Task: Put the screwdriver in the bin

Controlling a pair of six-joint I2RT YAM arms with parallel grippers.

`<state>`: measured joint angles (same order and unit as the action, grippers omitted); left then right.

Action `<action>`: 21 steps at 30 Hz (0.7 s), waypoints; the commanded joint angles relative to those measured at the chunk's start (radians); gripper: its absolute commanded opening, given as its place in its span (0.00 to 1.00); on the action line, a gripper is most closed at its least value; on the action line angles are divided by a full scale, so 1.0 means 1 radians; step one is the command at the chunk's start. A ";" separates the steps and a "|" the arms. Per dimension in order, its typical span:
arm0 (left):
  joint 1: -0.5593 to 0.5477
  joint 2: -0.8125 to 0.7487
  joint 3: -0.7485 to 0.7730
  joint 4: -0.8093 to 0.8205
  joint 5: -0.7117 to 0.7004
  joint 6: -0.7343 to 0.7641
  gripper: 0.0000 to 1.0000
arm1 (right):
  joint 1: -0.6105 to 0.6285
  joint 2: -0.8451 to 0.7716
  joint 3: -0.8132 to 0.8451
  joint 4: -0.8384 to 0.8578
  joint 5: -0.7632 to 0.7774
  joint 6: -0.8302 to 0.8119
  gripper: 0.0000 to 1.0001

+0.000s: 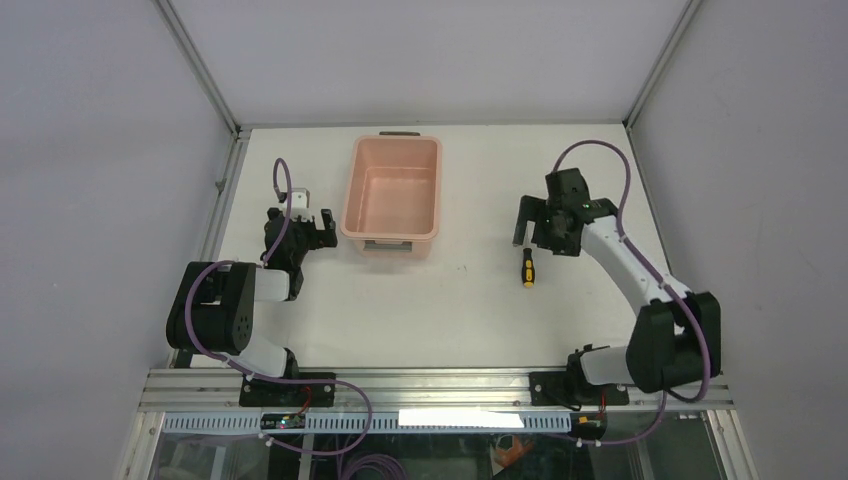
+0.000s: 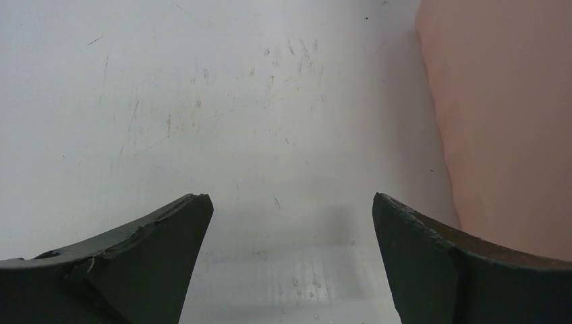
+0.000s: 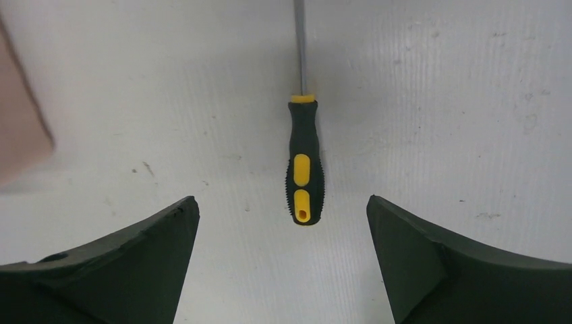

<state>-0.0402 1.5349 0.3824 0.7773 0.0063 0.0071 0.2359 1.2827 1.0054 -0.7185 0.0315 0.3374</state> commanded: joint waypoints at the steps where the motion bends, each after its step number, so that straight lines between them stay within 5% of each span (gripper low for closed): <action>1: -0.009 -0.027 0.001 0.027 0.008 -0.016 0.99 | 0.000 0.115 -0.008 -0.052 0.003 -0.016 0.97; 13: -0.007 -0.027 0.001 0.027 0.008 -0.016 0.99 | 0.024 0.337 -0.064 0.045 0.064 0.034 0.77; 15: -0.007 -0.027 0.001 0.027 0.008 -0.016 0.99 | 0.027 0.342 -0.065 0.040 0.076 0.050 0.65; 19: -0.008 -0.028 0.001 0.027 0.007 -0.016 0.99 | 0.032 0.338 -0.061 0.054 0.094 0.062 0.05; 21: -0.009 -0.027 0.001 0.027 0.008 -0.016 0.99 | 0.034 0.330 -0.048 0.052 0.088 0.047 0.00</action>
<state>-0.0402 1.5349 0.3824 0.7773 0.0063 0.0067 0.2611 1.6115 0.9443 -0.7006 0.1024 0.3786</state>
